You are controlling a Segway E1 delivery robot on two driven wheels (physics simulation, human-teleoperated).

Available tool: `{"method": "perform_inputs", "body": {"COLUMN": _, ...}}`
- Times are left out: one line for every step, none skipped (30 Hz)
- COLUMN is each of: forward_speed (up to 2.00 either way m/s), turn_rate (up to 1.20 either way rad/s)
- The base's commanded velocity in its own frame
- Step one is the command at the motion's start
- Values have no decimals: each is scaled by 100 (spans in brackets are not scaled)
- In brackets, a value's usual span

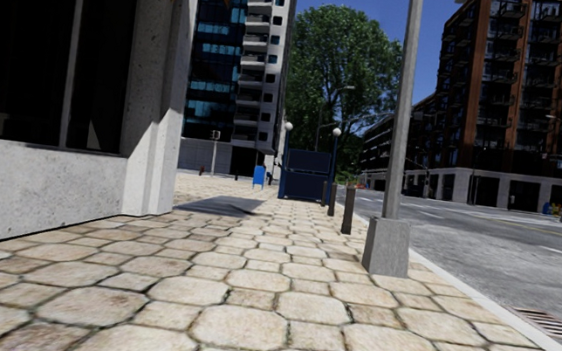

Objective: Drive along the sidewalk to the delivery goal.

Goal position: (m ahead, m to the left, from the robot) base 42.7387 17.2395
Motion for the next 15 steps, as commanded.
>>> {"method": "perform_inputs", "body": {"forward_speed": 200, "turn_rate": 26}}
{"method": "perform_inputs", "body": {"forward_speed": 200, "turn_rate": 26}}
{"method": "perform_inputs", "body": {"forward_speed": 200, "turn_rate": 26}}
{"method": "perform_inputs", "body": {"forward_speed": 200, "turn_rate": 26}}
{"method": "perform_inputs", "body": {"forward_speed": 200, "turn_rate": 26}}
{"method": "perform_inputs", "body": {"forward_speed": 200, "turn_rate": 26}}
{"method": "perform_inputs", "body": {"forward_speed": 200, "turn_rate": 26}}
{"method": "perform_inputs", "body": {"forward_speed": 200, "turn_rate": 26}}
{"method": "perform_inputs", "body": {"forward_speed": 200, "turn_rate": 26}}
{"method": "perform_inputs", "body": {"forward_speed": 200, "turn_rate": 26}}
{"method": "perform_inputs", "body": {"forward_speed": 200, "turn_rate": 26}}
{"method": "perform_inputs", "body": {"forward_speed": 200, "turn_rate": 26}}
{"method": "perform_inputs", "body": {"forward_speed": 200, "turn_rate": 26}}
{"method": "perform_inputs", "body": {"forward_speed": 200, "turn_rate": 26}}
{"method": "perform_inputs", "body": {"forward_speed": 200, "turn_rate": 26}}
